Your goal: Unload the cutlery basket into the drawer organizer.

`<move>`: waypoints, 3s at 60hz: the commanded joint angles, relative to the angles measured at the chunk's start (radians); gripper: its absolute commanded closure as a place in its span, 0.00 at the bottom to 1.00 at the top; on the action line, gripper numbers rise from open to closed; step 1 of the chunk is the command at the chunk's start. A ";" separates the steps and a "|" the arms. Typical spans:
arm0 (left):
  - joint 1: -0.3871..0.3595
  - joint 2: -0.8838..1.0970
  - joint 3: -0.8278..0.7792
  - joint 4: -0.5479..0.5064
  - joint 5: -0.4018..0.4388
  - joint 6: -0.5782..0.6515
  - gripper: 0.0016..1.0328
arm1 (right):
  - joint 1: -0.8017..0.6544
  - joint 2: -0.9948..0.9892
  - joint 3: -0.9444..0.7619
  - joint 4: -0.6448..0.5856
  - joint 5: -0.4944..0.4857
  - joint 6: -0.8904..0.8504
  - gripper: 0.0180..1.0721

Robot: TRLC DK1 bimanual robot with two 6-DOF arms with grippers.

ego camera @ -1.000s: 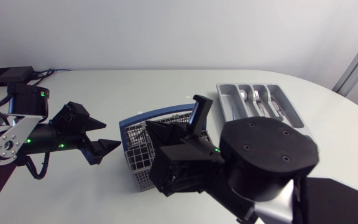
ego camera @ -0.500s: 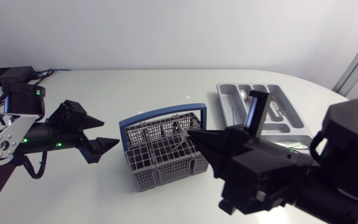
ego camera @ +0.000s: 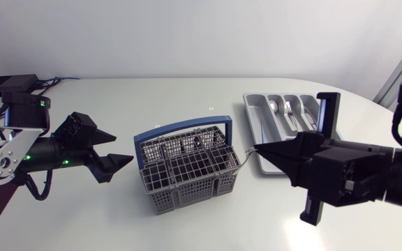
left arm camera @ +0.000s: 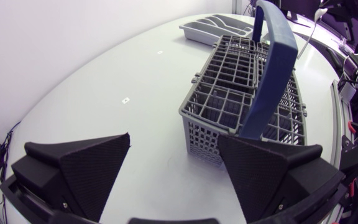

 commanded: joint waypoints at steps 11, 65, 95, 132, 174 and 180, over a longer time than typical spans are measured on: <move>0.029 -0.013 -0.011 -0.004 -0.004 0.006 0.05 | -0.211 0.071 0.118 -0.113 -0.150 -0.177 0.94; 0.027 0.024 -0.009 0.006 -0.004 0.022 0.05 | -0.630 0.351 0.230 -0.436 -0.183 -0.897 0.95; 0.044 0.072 0.017 0.008 -0.010 0.031 0.05 | -0.573 0.563 0.448 -0.604 -0.032 -1.007 0.95; 0.014 0.253 0.121 0.022 -0.032 0.023 0.05 | -0.780 0.930 0.658 -0.538 -0.068 -1.012 0.95; -0.250 0.322 0.850 -0.319 -0.055 -0.092 0.06 | -0.808 0.865 0.708 -0.521 -0.255 -0.931 0.95; -0.359 0.489 1.034 -0.365 -0.073 -0.127 0.06 | -0.817 0.852 0.762 -0.526 -0.336 -0.840 0.95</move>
